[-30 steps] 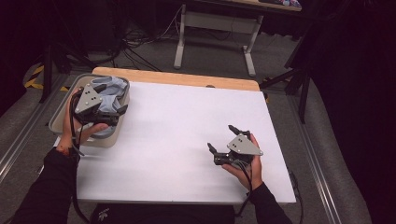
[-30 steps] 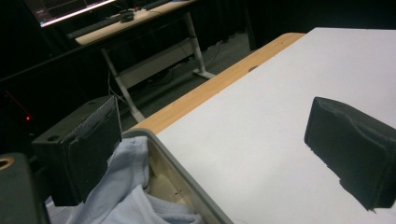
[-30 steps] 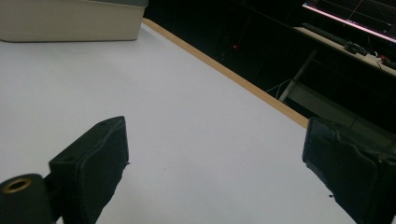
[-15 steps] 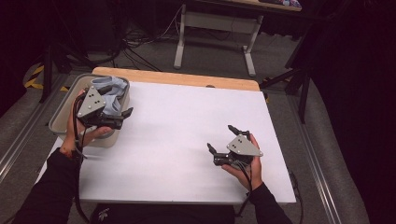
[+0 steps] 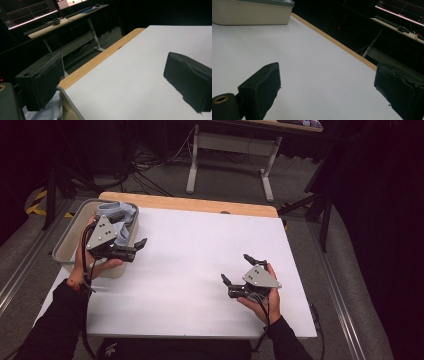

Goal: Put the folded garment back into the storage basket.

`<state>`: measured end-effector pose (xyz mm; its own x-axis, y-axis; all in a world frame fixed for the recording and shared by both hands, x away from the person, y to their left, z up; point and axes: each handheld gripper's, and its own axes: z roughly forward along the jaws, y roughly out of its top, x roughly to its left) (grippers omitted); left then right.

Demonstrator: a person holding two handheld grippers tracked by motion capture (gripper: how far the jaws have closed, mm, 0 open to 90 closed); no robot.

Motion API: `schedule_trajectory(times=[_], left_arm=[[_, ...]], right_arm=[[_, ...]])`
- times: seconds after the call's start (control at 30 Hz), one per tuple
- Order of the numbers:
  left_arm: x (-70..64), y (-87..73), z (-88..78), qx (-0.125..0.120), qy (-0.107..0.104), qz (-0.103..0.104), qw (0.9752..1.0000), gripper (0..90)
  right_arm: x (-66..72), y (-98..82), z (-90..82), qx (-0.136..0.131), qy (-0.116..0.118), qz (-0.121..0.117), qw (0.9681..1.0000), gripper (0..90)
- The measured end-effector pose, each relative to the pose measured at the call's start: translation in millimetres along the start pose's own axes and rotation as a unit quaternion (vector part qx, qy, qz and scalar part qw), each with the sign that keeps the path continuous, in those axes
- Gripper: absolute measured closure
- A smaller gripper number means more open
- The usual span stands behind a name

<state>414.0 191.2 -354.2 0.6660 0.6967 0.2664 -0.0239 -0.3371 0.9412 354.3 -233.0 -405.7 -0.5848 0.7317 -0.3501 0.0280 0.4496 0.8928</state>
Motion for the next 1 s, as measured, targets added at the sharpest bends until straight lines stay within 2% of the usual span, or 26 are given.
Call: schedule_trajectory(times=[0.47, 0.6, 0.8, 1.0], left_arm=[[-10.9, 1.6, 5.2, 0.0, -0.016, 0.009, 0.9998, 3.6], [-15.2, 2.9, 8.4, -0.005, -0.024, 0.006, 0.9997, 3.6], [-24.1, 3.4, 12.6, -0.002, -0.032, 0.018, 0.9993, 3.6], [-30.6, 4.0, 13.8, -0.008, -0.038, 0.021, 0.999, 3.5]], right_arm=[[1.5, 1.4, -1.1, -0.002, 0.005, -0.001, 1.0, 7.5], [1.6, 1.8, -1.6, -0.003, 0.004, -0.002, 1.0, 7.5], [2.4, 2.4, -2.5, -0.004, 0.003, -0.004, 1.0, 7.5], [2.7, 2.7, -3.6, -0.007, 0.001, -0.004, 1.0, 7.4]])
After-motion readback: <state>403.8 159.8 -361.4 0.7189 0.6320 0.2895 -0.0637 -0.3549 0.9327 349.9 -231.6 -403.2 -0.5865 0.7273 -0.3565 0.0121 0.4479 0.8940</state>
